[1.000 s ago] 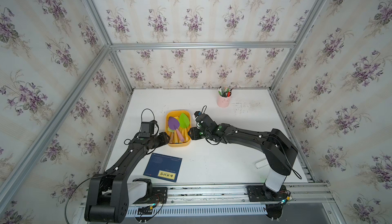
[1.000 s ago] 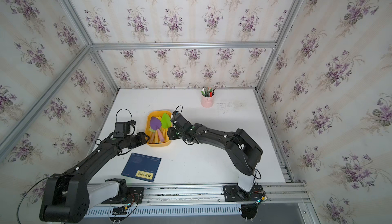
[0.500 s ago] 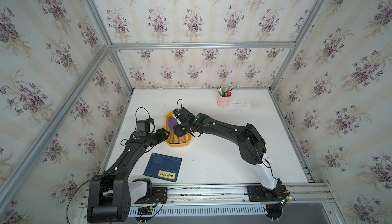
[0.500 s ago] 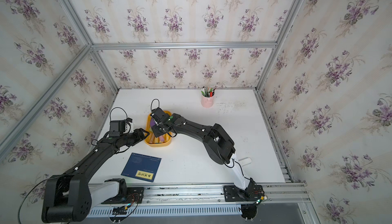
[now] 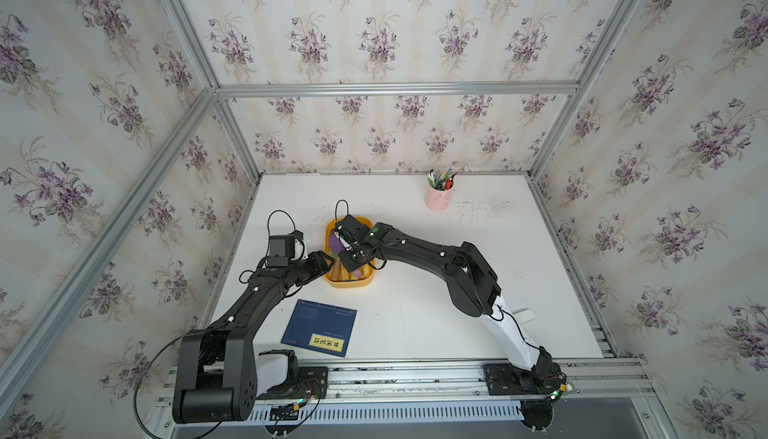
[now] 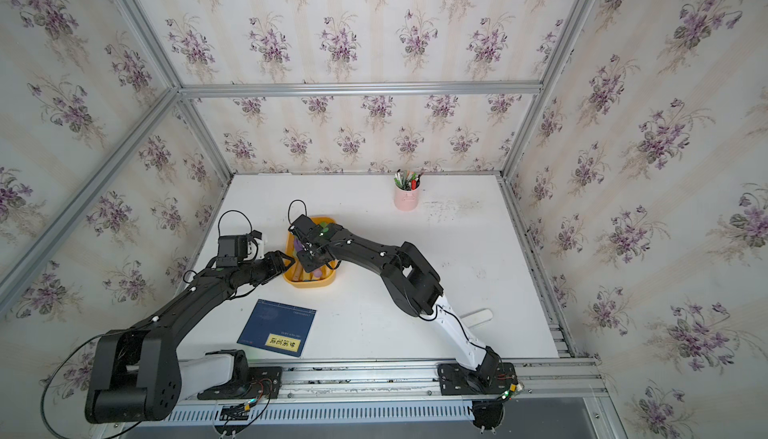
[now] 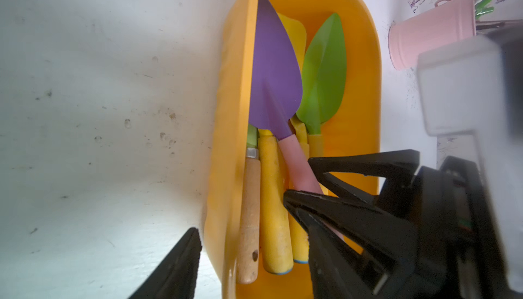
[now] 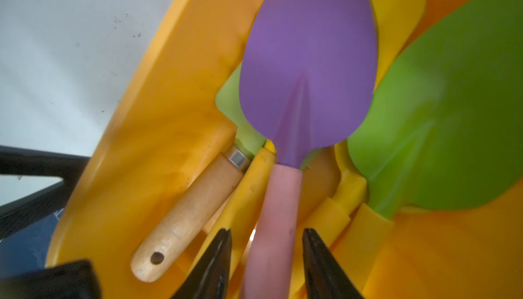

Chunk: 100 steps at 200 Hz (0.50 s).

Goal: Take the shovel out of the storage box
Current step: Pick up the shovel from the storage box.

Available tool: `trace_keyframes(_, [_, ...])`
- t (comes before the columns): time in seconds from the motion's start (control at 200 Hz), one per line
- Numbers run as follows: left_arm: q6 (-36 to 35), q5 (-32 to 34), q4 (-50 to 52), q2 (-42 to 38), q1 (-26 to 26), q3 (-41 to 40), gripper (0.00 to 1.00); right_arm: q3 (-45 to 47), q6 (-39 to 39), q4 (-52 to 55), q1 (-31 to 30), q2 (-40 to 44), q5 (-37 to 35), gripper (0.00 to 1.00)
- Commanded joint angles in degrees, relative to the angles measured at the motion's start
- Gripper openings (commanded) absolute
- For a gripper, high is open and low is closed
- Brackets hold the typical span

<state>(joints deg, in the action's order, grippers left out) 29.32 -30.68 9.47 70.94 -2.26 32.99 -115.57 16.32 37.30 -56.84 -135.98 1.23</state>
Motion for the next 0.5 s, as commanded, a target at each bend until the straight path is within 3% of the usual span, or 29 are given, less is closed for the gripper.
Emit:
trace_keyframes(0.0, [-0.1,-0.4,-0.7,0.1,0.0,0.1,0.61,-0.6,0.6,2.0,0.1,-0.5,-1.3,0.41])
trace_keyframes(0.2, [0.0,-0.8,-0.3,-0.4,0.0,0.7,0.61,-0.4,2.8,0.4,0.0,0.4,-1.2,0.24])
trace_keyframes(0.34, [-1.3,0.6,5.5,-3.8,0.0,4.2,0.62,-0.1,4.8,-0.7,0.0,3.0,-2.4,0.18])
trace_keyframes(0.425, [-1.3,1.7,8.7,-8.0,0.0,6.5,0.66,0.8,5.6,-1.8,0.1,5.4,-4.3,0.18])
trace_keyframes(0.495, [1.5,-1.9,7.2,-9.6,0.0,7.2,0.75,2.3,6.5,-3.3,0.5,7.7,-4.7,0.16])
